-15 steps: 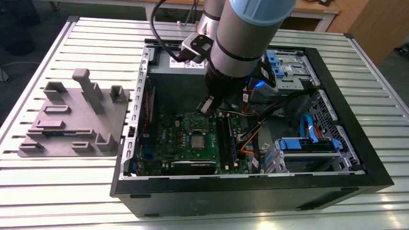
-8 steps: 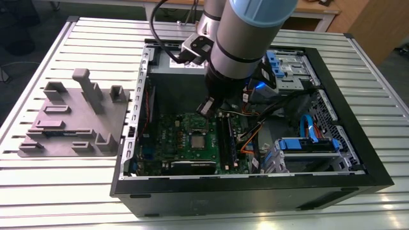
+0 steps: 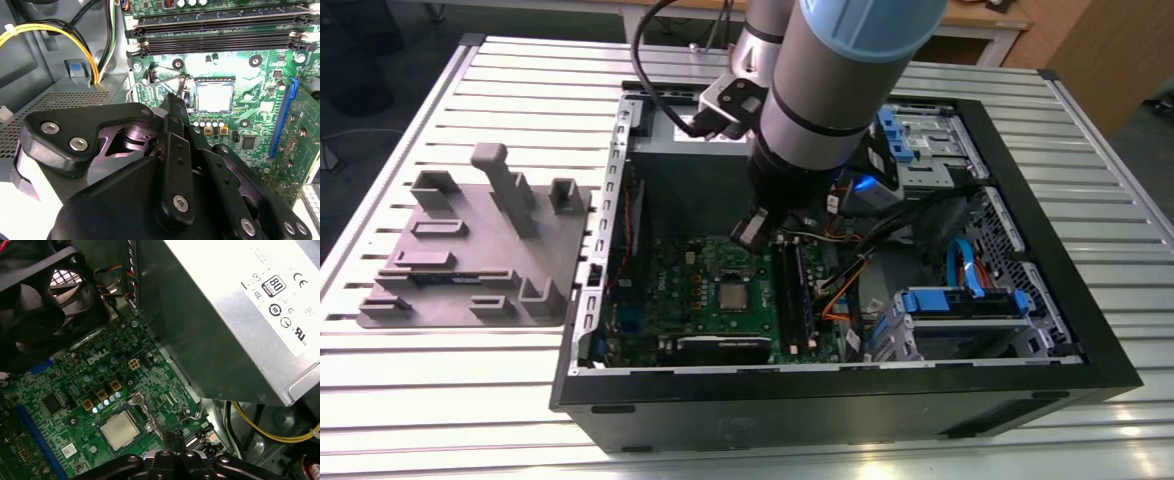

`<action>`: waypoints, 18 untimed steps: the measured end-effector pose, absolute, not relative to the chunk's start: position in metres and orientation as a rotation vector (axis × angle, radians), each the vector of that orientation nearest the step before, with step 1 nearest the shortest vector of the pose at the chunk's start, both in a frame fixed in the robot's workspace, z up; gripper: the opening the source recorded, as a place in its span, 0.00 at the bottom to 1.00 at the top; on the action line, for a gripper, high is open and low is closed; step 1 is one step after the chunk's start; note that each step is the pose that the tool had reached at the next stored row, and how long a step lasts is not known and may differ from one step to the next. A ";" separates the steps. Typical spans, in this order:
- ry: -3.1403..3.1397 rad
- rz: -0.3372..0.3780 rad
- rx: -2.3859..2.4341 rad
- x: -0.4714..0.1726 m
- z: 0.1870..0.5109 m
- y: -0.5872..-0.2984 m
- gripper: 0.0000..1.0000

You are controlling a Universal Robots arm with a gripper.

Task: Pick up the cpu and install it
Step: 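Close the cpu cover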

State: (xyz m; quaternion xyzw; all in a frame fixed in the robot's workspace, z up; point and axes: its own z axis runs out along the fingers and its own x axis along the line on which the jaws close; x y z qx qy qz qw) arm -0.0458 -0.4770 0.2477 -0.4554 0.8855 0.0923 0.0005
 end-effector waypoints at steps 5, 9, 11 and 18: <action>2.779 0.293 -1.429 -0.046 0.251 -0.478 0.10; 2.780 0.293 -1.430 -0.046 0.256 -0.480 0.10; 2.780 0.292 -1.430 -0.046 0.258 -0.481 0.10; 2.779 0.294 -1.430 -0.047 0.263 -0.484 0.10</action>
